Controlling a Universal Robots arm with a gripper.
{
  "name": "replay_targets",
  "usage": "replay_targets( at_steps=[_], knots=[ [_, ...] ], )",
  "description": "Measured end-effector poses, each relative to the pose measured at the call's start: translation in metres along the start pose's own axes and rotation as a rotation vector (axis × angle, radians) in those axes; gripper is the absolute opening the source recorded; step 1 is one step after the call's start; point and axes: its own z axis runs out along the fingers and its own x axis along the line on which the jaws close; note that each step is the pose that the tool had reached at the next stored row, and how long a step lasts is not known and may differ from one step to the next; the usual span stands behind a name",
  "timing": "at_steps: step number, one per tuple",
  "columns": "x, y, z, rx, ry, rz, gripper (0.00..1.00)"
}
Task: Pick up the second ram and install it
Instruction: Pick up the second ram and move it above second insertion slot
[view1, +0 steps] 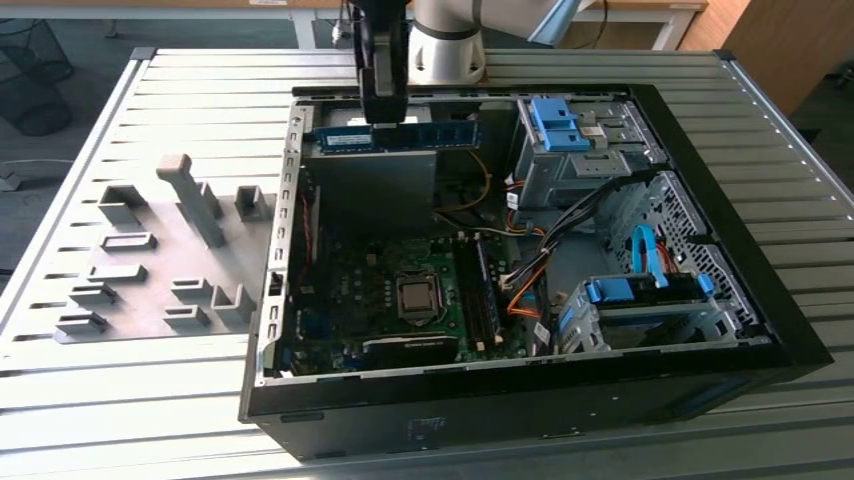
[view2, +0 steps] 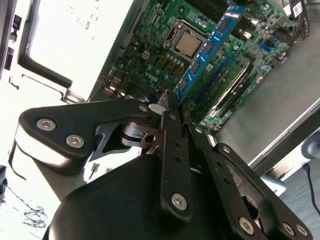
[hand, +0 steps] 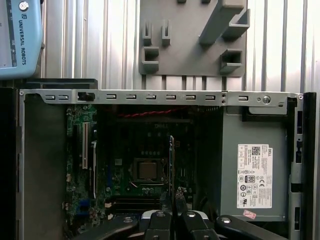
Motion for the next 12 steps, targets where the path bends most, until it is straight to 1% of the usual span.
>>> replay_targets(
  at_steps=[3, 10, 12],
  knots=[
    [0.0000, -0.0040, 0.0000, 0.0000, 0.0000, 0.000, 0.14],
    [0.0000, -0.0050, 0.0000, 0.0000, 0.0000, 0.000, 0.14],
    [0.0000, -0.0080, 0.0000, 0.0000, 0.0001, 0.000, 0.14]
  ],
)
